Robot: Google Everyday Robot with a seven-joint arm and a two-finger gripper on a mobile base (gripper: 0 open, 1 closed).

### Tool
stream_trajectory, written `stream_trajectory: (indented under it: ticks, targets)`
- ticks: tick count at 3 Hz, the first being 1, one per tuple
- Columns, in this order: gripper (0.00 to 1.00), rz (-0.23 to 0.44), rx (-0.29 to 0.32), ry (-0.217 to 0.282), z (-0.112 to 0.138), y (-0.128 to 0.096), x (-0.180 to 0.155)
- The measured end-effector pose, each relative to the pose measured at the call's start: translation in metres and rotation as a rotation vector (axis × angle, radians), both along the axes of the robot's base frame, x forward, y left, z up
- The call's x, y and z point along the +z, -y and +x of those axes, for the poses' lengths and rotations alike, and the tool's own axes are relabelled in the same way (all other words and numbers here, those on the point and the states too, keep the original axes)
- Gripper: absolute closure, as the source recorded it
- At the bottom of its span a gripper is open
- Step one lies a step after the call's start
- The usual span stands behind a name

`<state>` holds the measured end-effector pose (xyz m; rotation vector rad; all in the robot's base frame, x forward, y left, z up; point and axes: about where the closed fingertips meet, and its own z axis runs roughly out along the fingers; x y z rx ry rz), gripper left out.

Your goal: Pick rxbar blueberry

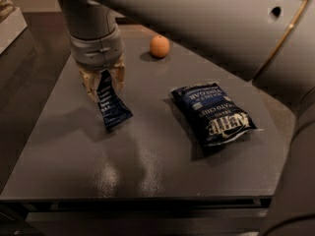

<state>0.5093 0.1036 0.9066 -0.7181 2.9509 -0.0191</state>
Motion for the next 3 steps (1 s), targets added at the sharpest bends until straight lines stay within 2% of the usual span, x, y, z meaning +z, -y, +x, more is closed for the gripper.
stream_trajectory:
  ticks: [1, 2, 3]
  targets:
    - [1.0, 0.047, 0.028, 0.09, 0.0204, 0.0156, 0.0352]
    - [1.0, 0.047, 0.028, 0.09, 0.0204, 0.0156, 0.0352]
    - [0.82, 0.059, 0.029, 0.101, 0.0228, 0.0128, 0.0358]
